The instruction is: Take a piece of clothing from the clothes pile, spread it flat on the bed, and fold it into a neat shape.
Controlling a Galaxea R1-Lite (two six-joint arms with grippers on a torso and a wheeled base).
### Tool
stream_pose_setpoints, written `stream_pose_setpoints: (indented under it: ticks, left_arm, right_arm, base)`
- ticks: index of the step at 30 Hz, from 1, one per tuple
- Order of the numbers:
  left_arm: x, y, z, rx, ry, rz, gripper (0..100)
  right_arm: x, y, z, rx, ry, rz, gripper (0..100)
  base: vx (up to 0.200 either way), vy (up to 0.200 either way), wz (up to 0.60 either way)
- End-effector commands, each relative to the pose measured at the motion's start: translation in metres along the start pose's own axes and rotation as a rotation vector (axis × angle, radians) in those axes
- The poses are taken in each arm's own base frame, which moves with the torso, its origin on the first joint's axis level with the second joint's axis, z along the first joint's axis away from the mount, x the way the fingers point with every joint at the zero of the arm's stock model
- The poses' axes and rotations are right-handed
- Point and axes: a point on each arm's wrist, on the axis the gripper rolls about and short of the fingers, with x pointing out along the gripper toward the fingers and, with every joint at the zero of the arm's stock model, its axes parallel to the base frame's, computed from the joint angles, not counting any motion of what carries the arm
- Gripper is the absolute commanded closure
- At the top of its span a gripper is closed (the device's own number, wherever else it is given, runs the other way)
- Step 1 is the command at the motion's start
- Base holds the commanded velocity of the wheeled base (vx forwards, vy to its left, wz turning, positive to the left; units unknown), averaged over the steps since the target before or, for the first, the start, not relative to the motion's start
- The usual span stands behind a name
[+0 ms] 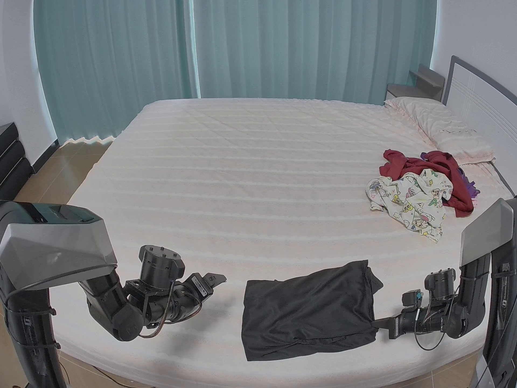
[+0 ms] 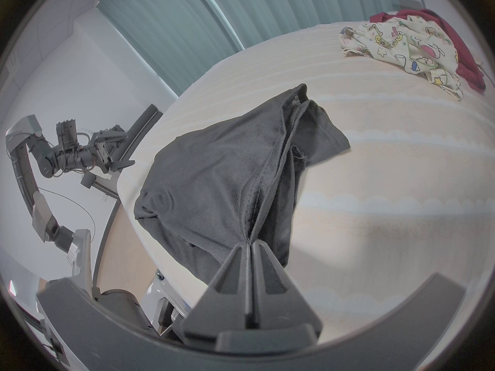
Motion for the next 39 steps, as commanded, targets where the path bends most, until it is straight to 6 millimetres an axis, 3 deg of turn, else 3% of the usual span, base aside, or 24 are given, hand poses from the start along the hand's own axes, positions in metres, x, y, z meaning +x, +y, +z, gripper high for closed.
stream_pose_setpoints:
  ticks: [1, 8, 20, 21, 26, 30, 34, 36, 39]
  left_arm:
    - [0.002, 0.001, 0.0, -0.001, 0.002, 0.004, 0]
    - [0.002, 0.001, -0.001, -0.001, 0.003, 0.005, 0]
    - [0.002, 0.002, -0.001, -0.001, 0.005, 0.008, 0]
    - [0.002, 0.002, -0.001, -0.001, 0.005, 0.008, 0]
    - [0.002, 0.002, -0.001, -0.001, 0.005, 0.008, 0]
    - [0.003, 0.002, -0.001, -0.001, 0.004, 0.007, 0]
    - [0.003, 0.002, -0.001, -0.001, 0.004, 0.007, 0]
    - [0.003, 0.002, -0.001, -0.001, 0.004, 0.007, 0]
    - [0.003, 0.002, -0.001, -0.001, 0.004, 0.007, 0]
  right_arm:
    - [-0.006, -0.004, -0.005, 0.008, 0.012, -0.013, 100]
    - [-0.016, -0.012, -0.01, -0.028, 0.014, -0.044, 100]
    - [-0.019, -0.009, -0.016, -0.099, 0.043, -0.038, 100]
    - [-0.018, -0.009, -0.016, -0.104, 0.041, -0.038, 0]
    - [-0.021, -0.011, -0.011, -0.105, 0.005, -0.018, 0]
    - [-0.028, -0.013, 0.012, -0.069, -0.117, 0.057, 0]
    - [-0.015, -0.016, 0.033, 0.067, -0.175, 0.075, 0]
    - [0.007, -0.017, 0.051, 0.204, -0.219, 0.044, 0]
    - [0.029, -0.018, 0.057, 0.266, -0.243, -0.03, 0]
  base:
    - [0.0, 0.0, 0.0]
    - [0.0, 0.0, 0.0]
    - [0.0, 0.0, 0.0]
    - [0.0, 0.0, 0.0]
    - [0.0, 0.0, 0.0]
    - [0.0, 0.0, 0.0]
    - [0.0, 0.0, 0.0]
    - [0.0, 0.0, 0.0]
    - [0.0, 0.0, 0.0]
